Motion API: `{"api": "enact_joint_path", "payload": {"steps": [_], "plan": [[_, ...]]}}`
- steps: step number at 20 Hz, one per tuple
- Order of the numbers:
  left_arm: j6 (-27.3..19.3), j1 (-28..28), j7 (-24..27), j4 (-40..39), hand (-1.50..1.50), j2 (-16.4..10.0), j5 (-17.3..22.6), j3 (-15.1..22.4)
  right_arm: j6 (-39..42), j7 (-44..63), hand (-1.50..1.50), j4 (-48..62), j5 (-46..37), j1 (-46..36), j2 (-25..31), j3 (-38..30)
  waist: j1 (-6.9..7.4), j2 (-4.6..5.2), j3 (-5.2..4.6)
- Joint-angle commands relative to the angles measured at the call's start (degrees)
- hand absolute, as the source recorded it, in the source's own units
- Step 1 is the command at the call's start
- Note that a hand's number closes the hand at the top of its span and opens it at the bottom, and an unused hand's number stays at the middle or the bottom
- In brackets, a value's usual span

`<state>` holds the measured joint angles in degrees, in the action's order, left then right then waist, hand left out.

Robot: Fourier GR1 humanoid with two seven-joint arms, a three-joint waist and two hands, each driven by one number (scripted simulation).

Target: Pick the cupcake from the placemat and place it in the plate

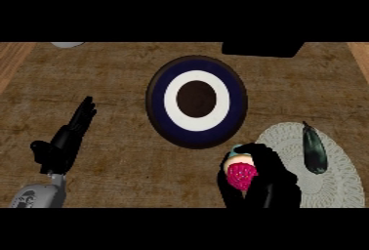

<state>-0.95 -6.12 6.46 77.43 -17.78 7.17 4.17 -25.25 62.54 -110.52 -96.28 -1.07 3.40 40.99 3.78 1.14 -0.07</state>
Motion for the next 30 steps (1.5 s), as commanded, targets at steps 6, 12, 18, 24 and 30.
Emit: {"api": "enact_joint_path", "payload": {"steps": [6,12,18,24,30], "plan": [[0.38,-0.81,1.19,-2.67,0.0,1.03,-0.8,0.62,-9.5,12.27,-1.5,17.59,12.07,-23.01,-3.33,-12.62,0.5,0.2,0.1],[0.77,-1.36,-0.31,-0.65,0.0,0.75,-0.82,0.95,-12.07,13.61,-1.5,28.51,20.39,-31.97,-3.36,-19.7,1.13,-0.09,0.18],[0.1,0.58,2.0,-1.66,0.0,1.1,-0.71,-0.23,-28.62,9.17,-1.5,30.41,20.01,-31.27,-3.37,-21.82,-0.03,-0.48,0.2],[-0.31,1.0,2.18,-3.48,0.0,1.64,-1.17,-0.3,-42.92,3.95,-1.5,24.68,26.28,-26.44,-3.38,-22.7,-1.9,-0.89,0.26],[-0.09,0.38,-0.54,-0.94,0.0,0.04,0.55,-2.87,-55.63,-4.58,-1.5,18.29,28.39,-8.16,-2.81,-14.55,-4.16,-1.22,0.23]]}}
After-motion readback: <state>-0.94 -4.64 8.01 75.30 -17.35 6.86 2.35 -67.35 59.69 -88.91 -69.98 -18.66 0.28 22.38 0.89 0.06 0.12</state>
